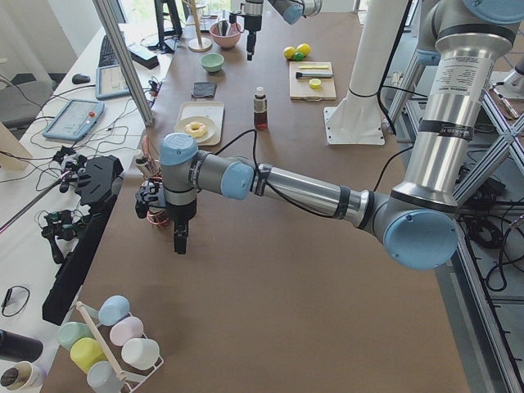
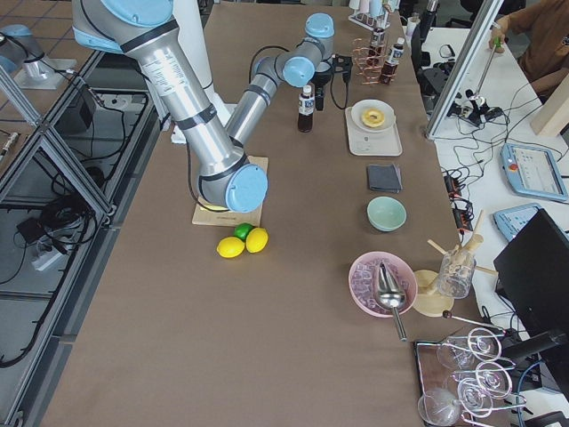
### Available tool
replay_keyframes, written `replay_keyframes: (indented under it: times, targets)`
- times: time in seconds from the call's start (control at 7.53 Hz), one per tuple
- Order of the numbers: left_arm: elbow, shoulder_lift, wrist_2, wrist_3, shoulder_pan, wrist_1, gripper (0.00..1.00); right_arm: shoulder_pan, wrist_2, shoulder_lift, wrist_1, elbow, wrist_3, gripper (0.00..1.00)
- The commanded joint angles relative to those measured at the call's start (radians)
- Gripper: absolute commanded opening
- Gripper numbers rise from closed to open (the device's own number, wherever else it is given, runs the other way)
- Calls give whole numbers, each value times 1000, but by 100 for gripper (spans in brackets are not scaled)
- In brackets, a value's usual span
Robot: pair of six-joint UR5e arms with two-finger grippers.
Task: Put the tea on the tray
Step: 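Move the right gripper over to the standing tea bottle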
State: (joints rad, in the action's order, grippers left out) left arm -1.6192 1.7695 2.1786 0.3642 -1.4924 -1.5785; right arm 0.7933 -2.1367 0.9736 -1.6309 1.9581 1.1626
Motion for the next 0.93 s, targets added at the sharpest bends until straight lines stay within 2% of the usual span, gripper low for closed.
replay_keyframes:
  times: [0.0, 0.27, 0.4, 0.8]
  targets:
    - [22, -71, 190, -116, -29, 0, 97, -99, 91, -83, -83, 1, 86, 100]
    - [30, -81, 190, -152, -28, 0, 97, -224, 238, -234, -293, -11, 103, 100]
    - [32, -81, 190, -151, -28, 0, 97, -268, 297, -246, -300, -27, 103, 100]
    - [56, -78, 191, -153, -28, -3, 97, -298, 310, -295, -291, -108, 86, 100]
